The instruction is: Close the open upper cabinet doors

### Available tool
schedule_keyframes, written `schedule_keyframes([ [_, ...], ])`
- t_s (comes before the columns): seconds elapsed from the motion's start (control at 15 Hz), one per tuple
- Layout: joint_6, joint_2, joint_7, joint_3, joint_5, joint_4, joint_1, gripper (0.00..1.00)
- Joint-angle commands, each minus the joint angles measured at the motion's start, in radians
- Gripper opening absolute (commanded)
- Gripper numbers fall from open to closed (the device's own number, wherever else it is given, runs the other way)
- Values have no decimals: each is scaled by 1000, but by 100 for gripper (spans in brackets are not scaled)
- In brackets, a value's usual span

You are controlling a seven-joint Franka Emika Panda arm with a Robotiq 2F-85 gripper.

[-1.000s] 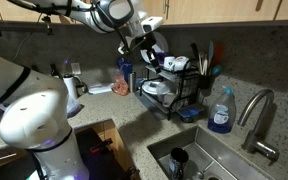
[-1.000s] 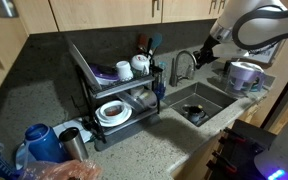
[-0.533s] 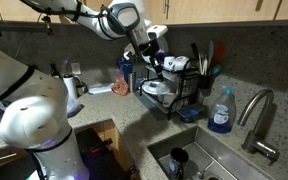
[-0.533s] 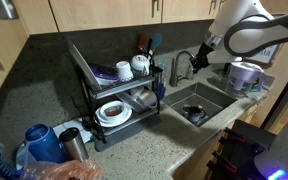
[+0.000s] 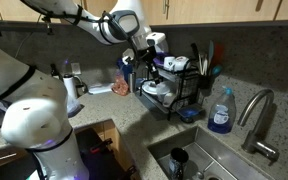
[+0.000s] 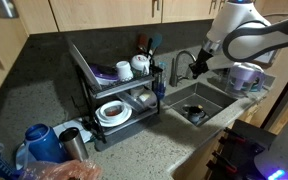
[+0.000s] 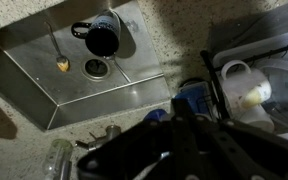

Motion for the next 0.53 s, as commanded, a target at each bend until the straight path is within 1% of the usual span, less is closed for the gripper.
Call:
schedule_keyframes([
  [0.0, 11, 11, 31, -19, -37, -21, 23, 1],
  [0.07, 8, 11, 29, -23, -37, -25, 28, 22],
  [0.2, 2, 8, 30, -26, -40, -33, 30, 34],
  [0.4, -3, 12, 19, -31, -40, -27, 35, 58],
  [0.47, -3, 12, 19, -31, -40, -29, 35, 40],
])
